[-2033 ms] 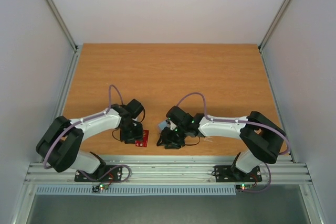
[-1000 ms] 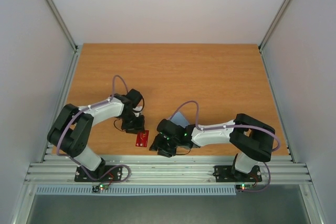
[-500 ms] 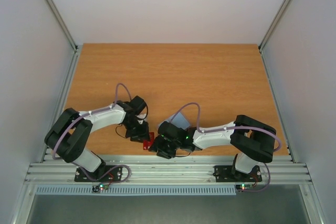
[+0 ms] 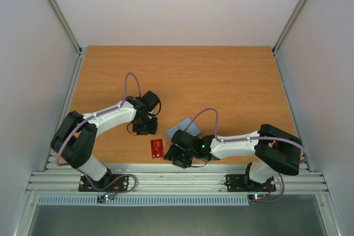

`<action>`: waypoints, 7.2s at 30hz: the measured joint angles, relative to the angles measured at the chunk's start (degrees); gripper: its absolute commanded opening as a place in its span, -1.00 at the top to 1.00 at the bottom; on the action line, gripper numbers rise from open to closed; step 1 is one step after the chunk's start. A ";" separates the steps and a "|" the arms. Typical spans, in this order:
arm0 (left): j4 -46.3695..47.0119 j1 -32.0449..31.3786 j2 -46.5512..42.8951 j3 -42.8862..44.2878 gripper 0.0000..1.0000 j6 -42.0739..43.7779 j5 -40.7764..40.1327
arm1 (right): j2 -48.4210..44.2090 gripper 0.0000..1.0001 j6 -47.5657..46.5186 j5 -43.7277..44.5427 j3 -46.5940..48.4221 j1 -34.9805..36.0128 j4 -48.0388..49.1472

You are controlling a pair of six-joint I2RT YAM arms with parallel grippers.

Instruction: Put the credit cards into the card holder

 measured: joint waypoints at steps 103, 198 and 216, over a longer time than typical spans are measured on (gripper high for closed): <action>-8.96 -2.32 -21.42 7.45 0.13 -1.03 -4.07 | -0.81 0.97 -13.70 -5.84 13.75 -4.83 -5.81; 38.07 -1.27 -31.26 -11.65 0.99 -23.50 16.81 | -22.93 0.06 -52.22 -13.70 24.15 -40.00 -46.31; 52.92 -1.20 -10.01 -22.75 0.99 -28.13 23.12 | -11.89 0.34 -52.43 -3.74 7.39 -40.22 -27.15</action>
